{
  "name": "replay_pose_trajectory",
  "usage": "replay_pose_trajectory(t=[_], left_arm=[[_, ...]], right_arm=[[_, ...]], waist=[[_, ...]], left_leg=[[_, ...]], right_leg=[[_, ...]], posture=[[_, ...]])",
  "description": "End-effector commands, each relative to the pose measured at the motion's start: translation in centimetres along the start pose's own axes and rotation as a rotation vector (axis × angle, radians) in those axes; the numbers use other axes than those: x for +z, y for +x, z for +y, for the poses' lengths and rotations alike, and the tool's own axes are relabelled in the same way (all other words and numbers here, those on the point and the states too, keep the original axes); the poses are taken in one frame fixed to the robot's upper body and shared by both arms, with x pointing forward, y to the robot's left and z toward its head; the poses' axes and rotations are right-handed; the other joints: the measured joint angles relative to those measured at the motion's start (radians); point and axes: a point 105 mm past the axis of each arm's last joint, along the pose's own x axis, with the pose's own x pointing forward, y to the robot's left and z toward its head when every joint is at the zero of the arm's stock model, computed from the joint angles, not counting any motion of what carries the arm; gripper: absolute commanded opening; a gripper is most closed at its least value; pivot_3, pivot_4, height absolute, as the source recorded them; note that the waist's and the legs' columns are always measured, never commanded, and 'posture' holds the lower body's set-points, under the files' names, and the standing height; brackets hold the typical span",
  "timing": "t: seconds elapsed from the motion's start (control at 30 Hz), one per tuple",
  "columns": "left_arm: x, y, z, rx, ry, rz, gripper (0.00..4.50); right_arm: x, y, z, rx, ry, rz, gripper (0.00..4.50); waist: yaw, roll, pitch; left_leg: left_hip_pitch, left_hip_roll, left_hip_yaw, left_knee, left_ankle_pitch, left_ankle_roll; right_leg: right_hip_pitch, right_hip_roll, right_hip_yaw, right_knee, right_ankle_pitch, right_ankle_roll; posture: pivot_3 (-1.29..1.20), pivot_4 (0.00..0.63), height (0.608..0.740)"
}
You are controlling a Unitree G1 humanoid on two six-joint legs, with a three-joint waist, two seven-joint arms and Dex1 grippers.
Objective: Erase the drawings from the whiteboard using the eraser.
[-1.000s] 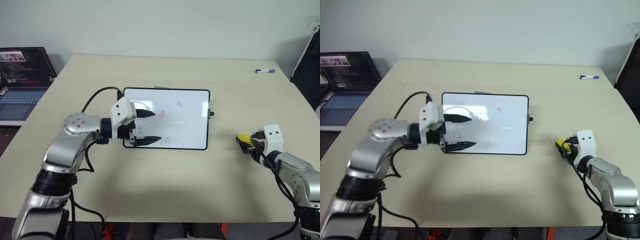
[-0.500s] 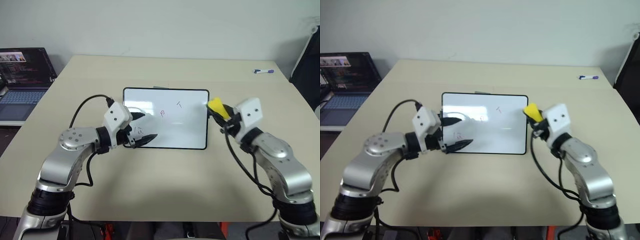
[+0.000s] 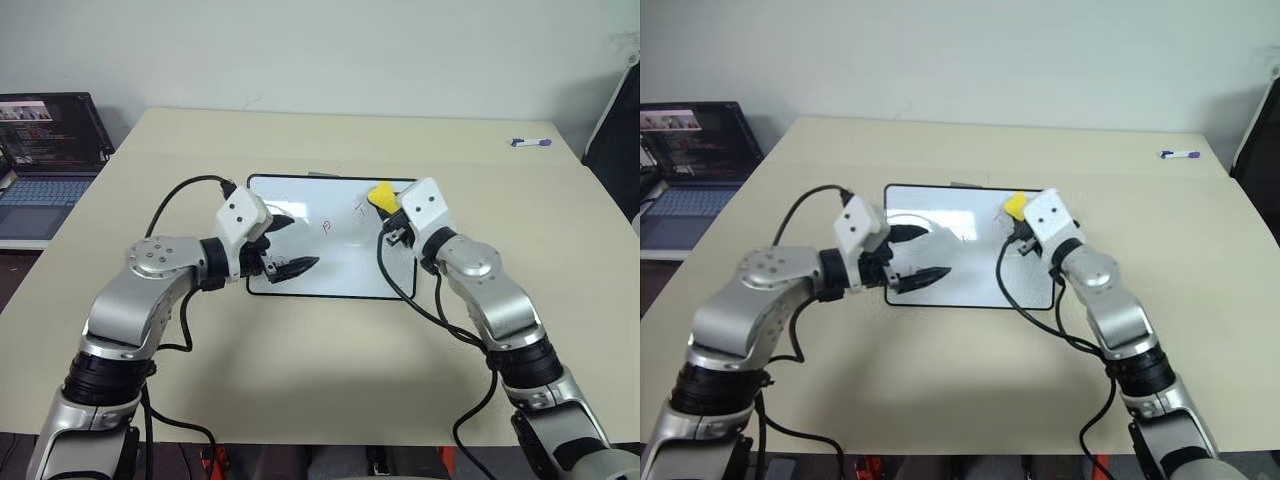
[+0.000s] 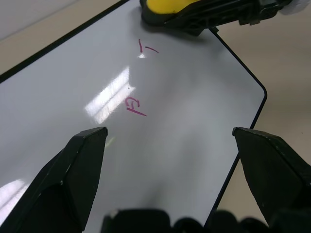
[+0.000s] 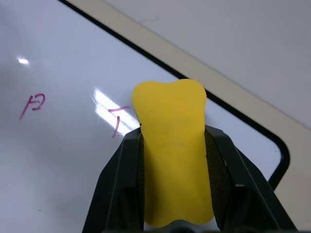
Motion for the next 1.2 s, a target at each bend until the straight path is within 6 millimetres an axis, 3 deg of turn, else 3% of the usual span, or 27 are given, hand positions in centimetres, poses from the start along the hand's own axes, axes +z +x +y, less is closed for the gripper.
replay_pose_trajectory(t=[0.03,0.27,0.53,0.83,0.93,1.0,1.2], left_arm=[[0.7,-0.3,-0.3,-0.002,0.051,-0.010,4.50],[0.1,-0.6,-0.1,0.012,0.049,0.004,4.50],[-0.2,-0.7,-0.4,0.013,0.050,0.010,4.50],[-0.5,-1.0,-0.2,0.022,0.048,0.016,4.50],[-0.8,-1.2,0.0,0.033,0.041,0.023,4.50],[-1.0,-1.6,0.3,0.049,0.027,0.026,4.50],[-2.4,-3.5,1.7,0.149,-0.008,0.061,4.50]], right_arm=[[1.3,0.5,1.1,0.044,-0.083,-0.048,1.30],[0.3,0.6,4.1,0.188,-0.166,0.002,1.30],[1.1,2.3,-1.0,-0.083,-0.223,0.011,1.30],[-0.7,1.2,2.2,0.102,-0.255,0.056,1.30],[-0.1,0.6,3.4,0.157,-0.269,0.029,1.30],[0.6,0.5,2.5,0.115,-0.272,0.006,1.30],[3.6,-2.0,0.3,0.123,-0.005,-0.096,1.30]], waist=[[0.000,0.000,0.000],[-0.003,0.000,0.000],[-0.009,0.000,0.000],[-0.011,0.000,0.000],[-0.016,0.000,0.000],[-0.018,0.000,0.000],[-0.017,0.000,0.000]], left_leg=[[0.000,0.000,0.000,0.000,0.000,0.000],[0.000,0.000,0.000,0.000,0.000,0.000],[0.002,0.000,-0.001,0.001,0.001,-0.001],[0.003,0.000,-0.001,0.000,0.001,-0.001],[0.004,0.000,-0.001,0.000,0.001,-0.001],[0.004,0.000,-0.001,0.000,0.000,-0.001],[0.002,0.001,-0.001,-0.001,0.000,-0.001]], right_leg=[[0.000,0.000,0.000,0.000,0.000,0.000],[0.000,0.000,0.000,0.001,0.000,0.000],[0.001,0.000,-0.001,0.002,0.000,0.000],[0.002,-0.001,-0.001,0.002,0.000,0.000],[0.003,-0.001,-0.001,0.002,0.000,0.000],[0.003,-0.001,-0.001,0.002,0.000,0.000],[0.001,-0.001,-0.001,0.001,0.000,-0.001]], posture=[[0.00,0.150,0.740],[0.00,0.150,0.740],[0.00,0.150,0.740],[0.00,0.150,0.740],[0.00,0.150,0.740],[0.00,0.150,0.740],[0.00,0.150,0.740]])
